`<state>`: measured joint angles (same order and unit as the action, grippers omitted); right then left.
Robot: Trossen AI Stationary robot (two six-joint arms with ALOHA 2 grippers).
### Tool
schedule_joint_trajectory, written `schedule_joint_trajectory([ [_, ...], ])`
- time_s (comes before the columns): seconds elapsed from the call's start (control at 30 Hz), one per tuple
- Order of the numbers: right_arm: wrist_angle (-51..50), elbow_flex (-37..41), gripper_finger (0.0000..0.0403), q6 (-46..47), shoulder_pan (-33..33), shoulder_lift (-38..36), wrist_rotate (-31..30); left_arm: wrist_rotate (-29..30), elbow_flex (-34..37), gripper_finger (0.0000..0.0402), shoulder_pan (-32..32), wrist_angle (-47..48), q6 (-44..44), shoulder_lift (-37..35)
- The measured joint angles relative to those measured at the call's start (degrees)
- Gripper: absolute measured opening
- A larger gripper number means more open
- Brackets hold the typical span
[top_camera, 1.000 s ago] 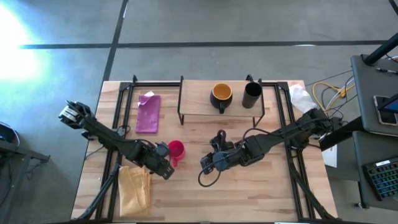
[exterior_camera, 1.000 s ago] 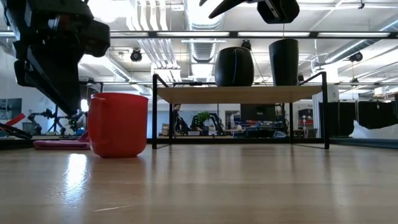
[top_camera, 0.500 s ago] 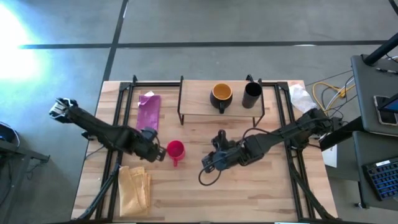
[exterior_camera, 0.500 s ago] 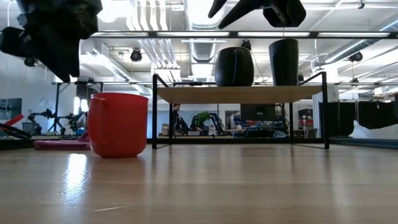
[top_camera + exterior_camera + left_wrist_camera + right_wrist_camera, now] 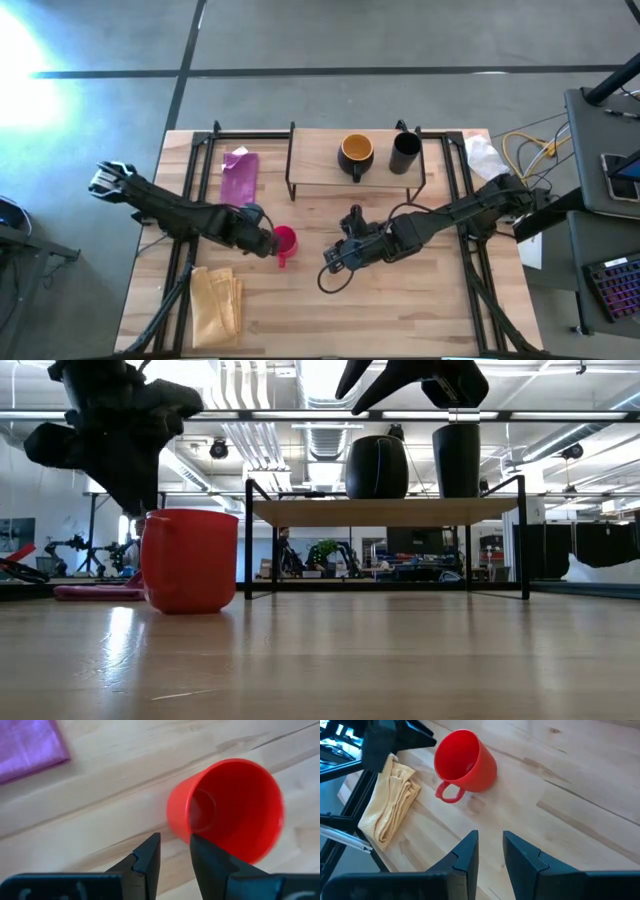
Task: Stack small to large cups/mugs on shelf
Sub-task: Put the red mug on the shelf
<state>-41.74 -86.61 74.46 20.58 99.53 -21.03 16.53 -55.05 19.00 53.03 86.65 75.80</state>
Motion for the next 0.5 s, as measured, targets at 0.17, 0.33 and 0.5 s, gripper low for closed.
schedule_joint_trajectory([
  [0.17, 0.0, 0.0, 0.0082, -1.1, 0.0, 0.0, 0.1, 0.2, -0.1, 0.0091, -0.2, -1.7, 0.0, 2.1],
  [0.33, -0.1, 0.0, 0.0082, -2.6, 0.0, -0.1, 0.4, 0.5, 0.0, 0.0091, -0.3, -5.4, -0.4, 3.0],
  [0.5, -1.4, 0.0, 0.0082, -3.0, 0.0, -0.1, 0.5, 0.7, -0.3, 0.0091, -0.7, -6.0, -0.5, 3.1],
])
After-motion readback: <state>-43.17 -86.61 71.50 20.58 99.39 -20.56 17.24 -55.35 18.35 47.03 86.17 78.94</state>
